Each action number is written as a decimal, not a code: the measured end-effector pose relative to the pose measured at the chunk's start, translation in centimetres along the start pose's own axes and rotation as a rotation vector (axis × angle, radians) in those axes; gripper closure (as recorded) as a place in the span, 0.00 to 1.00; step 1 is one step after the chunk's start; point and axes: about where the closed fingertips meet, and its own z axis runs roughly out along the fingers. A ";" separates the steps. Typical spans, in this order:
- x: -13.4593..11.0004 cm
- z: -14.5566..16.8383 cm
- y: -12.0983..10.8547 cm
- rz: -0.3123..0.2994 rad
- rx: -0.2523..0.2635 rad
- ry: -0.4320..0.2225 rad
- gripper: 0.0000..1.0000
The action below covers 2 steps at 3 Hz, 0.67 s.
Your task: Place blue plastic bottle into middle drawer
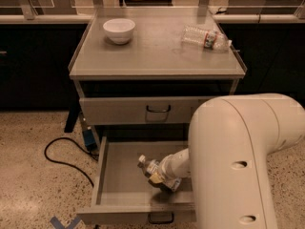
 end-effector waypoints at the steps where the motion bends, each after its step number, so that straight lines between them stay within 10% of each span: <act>1: 0.0 0.0 0.0 0.000 0.000 0.000 0.36; 2: 0.0 0.0 0.0 0.000 0.000 0.000 0.12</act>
Offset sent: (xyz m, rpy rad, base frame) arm 0.0000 0.0000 0.0000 0.0000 0.0000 0.0000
